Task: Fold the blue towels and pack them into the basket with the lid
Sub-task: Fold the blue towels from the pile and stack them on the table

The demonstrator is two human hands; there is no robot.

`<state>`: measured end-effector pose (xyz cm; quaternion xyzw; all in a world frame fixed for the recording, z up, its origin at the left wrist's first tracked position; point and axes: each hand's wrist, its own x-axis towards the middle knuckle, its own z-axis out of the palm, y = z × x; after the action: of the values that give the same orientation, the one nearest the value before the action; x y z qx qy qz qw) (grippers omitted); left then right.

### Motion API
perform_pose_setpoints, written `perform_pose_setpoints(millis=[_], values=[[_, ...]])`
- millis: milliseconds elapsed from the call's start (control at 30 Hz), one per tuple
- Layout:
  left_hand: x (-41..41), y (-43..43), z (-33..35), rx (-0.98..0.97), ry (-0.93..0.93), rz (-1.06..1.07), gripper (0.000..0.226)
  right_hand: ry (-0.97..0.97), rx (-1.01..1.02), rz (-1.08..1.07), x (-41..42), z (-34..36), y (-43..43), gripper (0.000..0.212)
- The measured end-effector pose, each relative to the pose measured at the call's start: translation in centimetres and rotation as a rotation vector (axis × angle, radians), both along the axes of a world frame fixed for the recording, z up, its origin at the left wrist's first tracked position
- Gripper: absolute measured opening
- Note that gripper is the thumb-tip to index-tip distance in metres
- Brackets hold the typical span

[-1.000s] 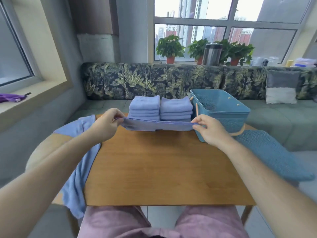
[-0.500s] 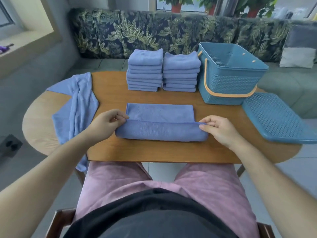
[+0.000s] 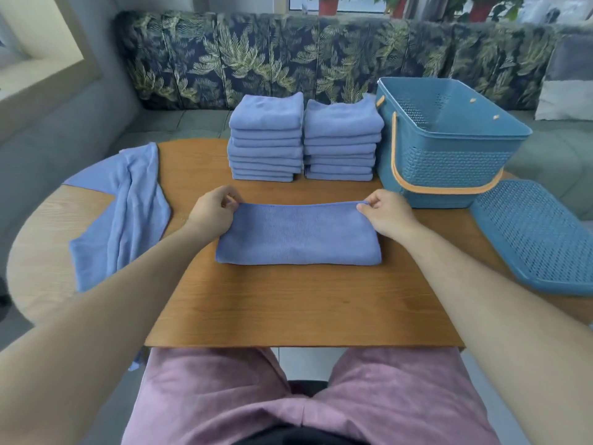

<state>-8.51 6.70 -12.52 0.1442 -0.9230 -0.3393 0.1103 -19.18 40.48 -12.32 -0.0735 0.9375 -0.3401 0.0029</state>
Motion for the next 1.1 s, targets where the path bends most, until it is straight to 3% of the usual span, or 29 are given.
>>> perform_pose_setpoints(millis=[167, 267, 367, 467, 567, 800, 933, 1000, 1100], values=[[-1.1, -0.4, -2.2, -0.082, -0.029, 0.054, 0.021, -0.006, 0.109, -0.076, -0.3, -1.8, -0.7, 0.015], [-0.6, 1.6, -1.9, -0.358, 0.072, 0.126, 0.025, 0.192, 0.255, -0.122, 1.7, -1.3, -1.9, 0.025], [0.2, 6.1, -1.4, -0.399, 0.157, -0.011, 0.032, 0.365, 0.324, 0.038, 5.5, -0.8, -5.6, 0.038], [1.0, 10.3, -2.7, -0.362, 0.042, -0.25, 0.056, 0.192, 0.35, 0.251, 7.7, -1.9, -9.6, 0.05], [1.4, 9.7, -4.6, -0.377, -0.124, -0.227, 0.054, 0.018, 0.451, 0.279, 7.7, -3.4, -9.4, 0.055], [2.6, 2.4, -4.2, -0.336, -0.248, -0.159, 0.061, -0.015, 0.496, 0.199, 6.1, -4.1, -3.3, 0.062], [2.6, 2.4, -4.0, -0.427, -0.296, -0.174, 0.065, -0.026, 0.575, 0.189, 6.3, -3.8, -3.6, 0.062], [2.3, 2.9, -3.4, -0.53, -0.269, -0.201, 0.061, 0.071, 0.606, 0.155, 7.1, -3.2, -4.9, 0.06], [1.1, 3.8, -2.2, -0.562, -0.148, -0.359, 0.051, 0.359, 0.399, 0.164, 10.2, -2.8, -8.6, 0.045]])
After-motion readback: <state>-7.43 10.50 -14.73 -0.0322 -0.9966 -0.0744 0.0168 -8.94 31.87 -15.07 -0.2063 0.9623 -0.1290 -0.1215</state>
